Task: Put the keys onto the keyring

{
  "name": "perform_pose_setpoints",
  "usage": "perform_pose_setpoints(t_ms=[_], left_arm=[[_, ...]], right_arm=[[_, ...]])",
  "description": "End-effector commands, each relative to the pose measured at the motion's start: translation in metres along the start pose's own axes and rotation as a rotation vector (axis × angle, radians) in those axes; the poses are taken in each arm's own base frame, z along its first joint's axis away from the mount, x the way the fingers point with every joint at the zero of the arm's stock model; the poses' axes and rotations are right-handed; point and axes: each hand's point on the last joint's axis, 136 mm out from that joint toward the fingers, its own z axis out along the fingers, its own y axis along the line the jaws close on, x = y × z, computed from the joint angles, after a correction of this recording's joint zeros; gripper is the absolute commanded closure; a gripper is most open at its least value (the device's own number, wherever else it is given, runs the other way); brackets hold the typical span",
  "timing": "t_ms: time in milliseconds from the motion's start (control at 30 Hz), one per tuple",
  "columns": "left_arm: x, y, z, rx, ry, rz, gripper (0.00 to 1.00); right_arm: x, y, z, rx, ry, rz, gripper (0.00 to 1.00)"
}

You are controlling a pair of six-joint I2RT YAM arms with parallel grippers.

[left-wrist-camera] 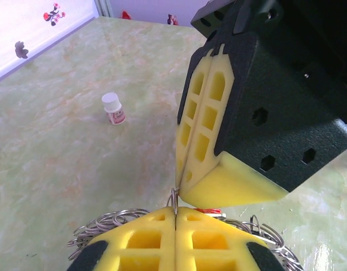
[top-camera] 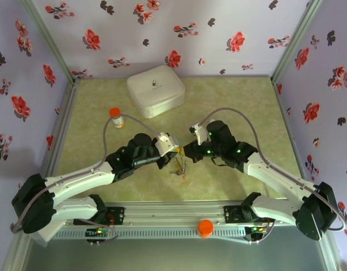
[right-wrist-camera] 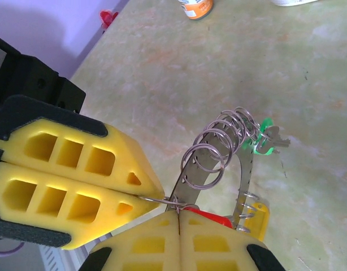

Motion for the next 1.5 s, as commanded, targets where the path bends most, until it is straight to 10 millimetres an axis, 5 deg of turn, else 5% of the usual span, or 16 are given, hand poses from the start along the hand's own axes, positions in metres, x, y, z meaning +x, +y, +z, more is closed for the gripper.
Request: perform_pose_setpoints(t_ms=[0,233,567,800,1000,1467], left_arm=[[-0.032,-0.006,-0.011,0.010,-0.139,0.053,1.00],[-0.029,-0.008,-0.012,0.012,-0.148,0.061,1.00],[-0.032,-0.012,-0.016,0.026,-0.202,0.064,1.00],[-0.036,-0.013,-0.021,0.031,-0.327,0.058,1.00],[-0.040,-0.015,-0.033,0.138,-0.489,0.048,1.00],[-0.031,-0.028,-0.036,0.315,-0.522,0.074,1.00]], right_arm=[[0.008,-0.010,0.001,0.031,0.030,0.016,1.00],[0.009,-0.018,-0.004,0.090,0.056,-0.038,1.00],[0.004,-0.019,-0.016,0.129,0.069,-0.150,0.66],[-0.013,-0.001,-0.041,0.091,-0.096,-0.409,0.57],[-0.006,0.030,-0.038,-0.093,-0.185,-0.622,0.56],[0.001,0.034,-0.026,-0.156,-0.149,-0.664,0.65]])
